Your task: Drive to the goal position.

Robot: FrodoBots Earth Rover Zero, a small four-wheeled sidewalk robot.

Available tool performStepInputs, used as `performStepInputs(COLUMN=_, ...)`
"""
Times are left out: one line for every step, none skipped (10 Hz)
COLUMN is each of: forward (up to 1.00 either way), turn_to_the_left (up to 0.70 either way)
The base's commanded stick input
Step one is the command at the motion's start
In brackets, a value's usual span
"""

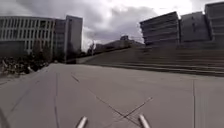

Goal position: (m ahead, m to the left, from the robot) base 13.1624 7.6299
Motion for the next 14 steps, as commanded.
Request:
performStepInputs(forward=0.70, turn_to_the_left=0.00)
performStepInputs(forward=0.70, turn_to_the_left=0.00)
performStepInputs(forward=0.70, turn_to_the_left=0.00)
performStepInputs(forward=0.70, turn_to_the_left=0.00)
performStepInputs(forward=0.70, turn_to_the_left=0.00)
performStepInputs(forward=0.70, turn_to_the_left=0.00)
performStepInputs(forward=0.70, turn_to_the_left=0.00)
performStepInputs(forward=0.70, turn_to_the_left=0.00)
performStepInputs(forward=0.70, turn_to_the_left=0.00)
performStepInputs(forward=0.70, turn_to_the_left=0.00)
performStepInputs(forward=0.70, turn_to_the_left=0.00)
performStepInputs(forward=0.70, turn_to_the_left=0.00)
performStepInputs(forward=0.70, turn_to_the_left=0.00)
performStepInputs(forward=0.70, turn_to_the_left=0.00)
